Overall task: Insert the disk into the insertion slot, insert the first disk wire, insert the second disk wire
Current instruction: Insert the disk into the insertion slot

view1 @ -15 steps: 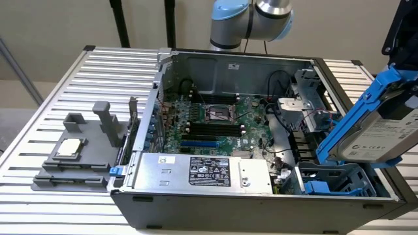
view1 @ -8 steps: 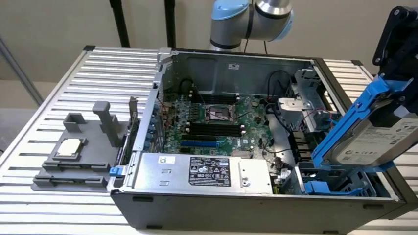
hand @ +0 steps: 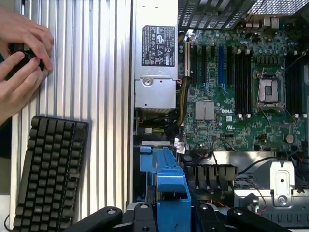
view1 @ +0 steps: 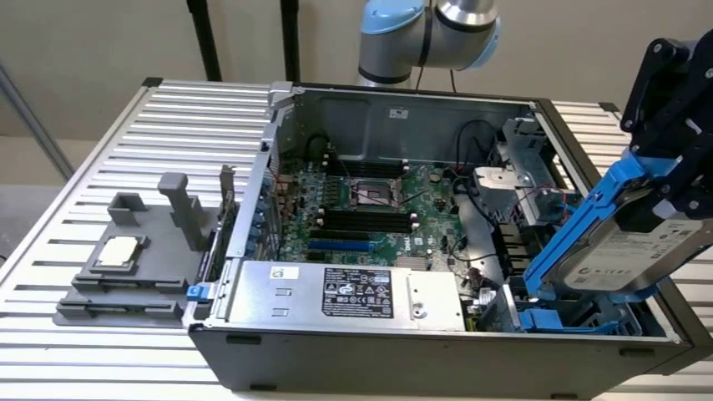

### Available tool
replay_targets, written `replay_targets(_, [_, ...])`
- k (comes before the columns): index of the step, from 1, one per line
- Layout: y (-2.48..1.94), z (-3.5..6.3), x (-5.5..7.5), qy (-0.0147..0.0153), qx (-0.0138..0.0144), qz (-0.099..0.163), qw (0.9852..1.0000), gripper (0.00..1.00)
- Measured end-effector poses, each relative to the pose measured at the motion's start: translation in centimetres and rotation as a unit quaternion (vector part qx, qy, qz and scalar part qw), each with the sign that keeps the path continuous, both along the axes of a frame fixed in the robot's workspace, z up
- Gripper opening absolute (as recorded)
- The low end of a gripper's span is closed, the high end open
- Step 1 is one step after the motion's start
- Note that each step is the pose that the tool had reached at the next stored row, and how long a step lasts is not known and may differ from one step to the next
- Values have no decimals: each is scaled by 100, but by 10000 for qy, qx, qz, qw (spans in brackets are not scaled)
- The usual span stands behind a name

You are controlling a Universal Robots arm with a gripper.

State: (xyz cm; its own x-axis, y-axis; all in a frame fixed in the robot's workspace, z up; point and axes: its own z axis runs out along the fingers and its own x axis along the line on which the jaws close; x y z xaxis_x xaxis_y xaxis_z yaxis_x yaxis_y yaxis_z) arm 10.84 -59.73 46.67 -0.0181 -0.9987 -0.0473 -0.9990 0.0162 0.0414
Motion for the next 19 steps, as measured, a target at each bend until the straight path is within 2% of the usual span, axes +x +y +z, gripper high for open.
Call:
replay_targets(10, [1,-180,0,0,0,0,10000,33])
replay_targets(14, [1,-217,4,9,1,0,10000,33])
replay_targets(17, [1,-224,20,23,13,1,10000,33])
replay_targets(19, [1,-227,30,26,36,5,10000,33])
